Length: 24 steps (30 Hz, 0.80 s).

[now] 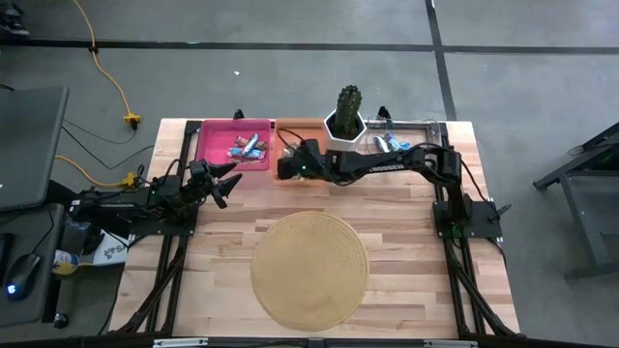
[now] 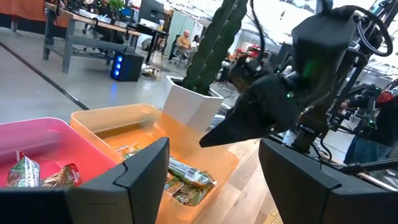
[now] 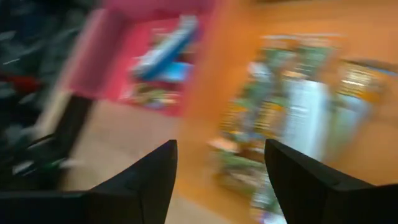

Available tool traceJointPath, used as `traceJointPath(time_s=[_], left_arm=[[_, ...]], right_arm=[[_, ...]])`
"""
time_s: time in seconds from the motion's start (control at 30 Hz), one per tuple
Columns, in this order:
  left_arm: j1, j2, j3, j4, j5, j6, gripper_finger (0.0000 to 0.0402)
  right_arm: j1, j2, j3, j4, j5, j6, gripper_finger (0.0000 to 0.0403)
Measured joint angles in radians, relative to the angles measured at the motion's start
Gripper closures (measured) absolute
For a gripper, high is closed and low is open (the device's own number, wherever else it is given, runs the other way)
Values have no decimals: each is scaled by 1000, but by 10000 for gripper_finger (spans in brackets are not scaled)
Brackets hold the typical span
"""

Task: Pick and place Granola Bars by type
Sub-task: Return to Home Position

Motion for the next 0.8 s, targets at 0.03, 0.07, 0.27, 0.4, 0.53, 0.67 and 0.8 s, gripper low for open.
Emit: traceJointPath(time_s=[0.03,0.07,0.27,0.4,0.53,0.67,0.8], left_arm=[[0,0,0,0,0,0,156],[0,0,0,0,0,0,156],[0,0,0,0,0,0,156],[0,0,0,0,0,0,156],[0,0,0,0,0,0,156],[0,0,0,0,0,0,156],[0,0,0,0,0,0,156]], right_arm=[[0,0,0,42,-26,-36,176],[0,0,0,84,-53,-71,176],[0,0,0,317,-299,-228,191],[4,-2,1,496,-527,-275,208],[20,-3,1,697,-763,-315,226],[41,-5,1,837,-899,-313,252],[64,-12,1,860,-928,-317,289]])
